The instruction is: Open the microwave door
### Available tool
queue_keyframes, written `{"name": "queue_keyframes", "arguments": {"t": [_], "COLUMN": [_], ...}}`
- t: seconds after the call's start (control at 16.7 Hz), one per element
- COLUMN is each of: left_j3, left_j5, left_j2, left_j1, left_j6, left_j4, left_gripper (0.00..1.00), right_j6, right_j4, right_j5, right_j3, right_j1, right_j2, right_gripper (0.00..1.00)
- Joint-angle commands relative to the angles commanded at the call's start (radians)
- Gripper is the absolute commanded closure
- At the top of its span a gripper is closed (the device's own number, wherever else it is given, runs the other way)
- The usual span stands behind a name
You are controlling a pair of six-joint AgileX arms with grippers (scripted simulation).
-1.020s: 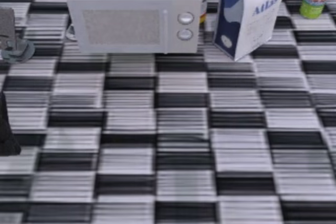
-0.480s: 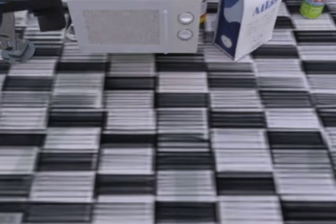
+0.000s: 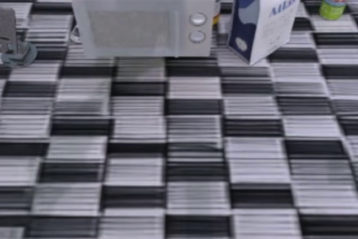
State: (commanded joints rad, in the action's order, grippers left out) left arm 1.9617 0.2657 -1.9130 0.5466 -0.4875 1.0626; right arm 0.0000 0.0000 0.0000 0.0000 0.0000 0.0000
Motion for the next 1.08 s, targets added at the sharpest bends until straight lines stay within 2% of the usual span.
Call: {"name": "queue_keyframes", "arguments": {"t": [0.24,0.42,0.78,1.08], "left_j3": [0.242,0.319,0.320,0.249], "left_j5": [0.032,0.043,0.042,0.028], "left_j2": [-0.218,-0.283,-0.288,-0.347], "left_j1": [0.069,0.092,0.088,0.060], "left_j6": [-0.066,-0.090,-0.089,-0.059], "left_j4": [0.118,0.153,0.151,0.007], "left_gripper": [0.00,0.00,0.00,0.00], "right_j6": [0.000,0.000,0.000,0.000], "right_j4": [0.000,0.000,0.000,0.000], "right_j5": [0.000,0.000,0.000,0.000], "right_j3": [0.000,0.000,0.000,0.000], "right_j1": [0.000,0.000,0.000,0.000], "right_j2": [0.000,0.000,0.000,0.000], "right_gripper": [0.00,0.00,0.00,0.00]}}
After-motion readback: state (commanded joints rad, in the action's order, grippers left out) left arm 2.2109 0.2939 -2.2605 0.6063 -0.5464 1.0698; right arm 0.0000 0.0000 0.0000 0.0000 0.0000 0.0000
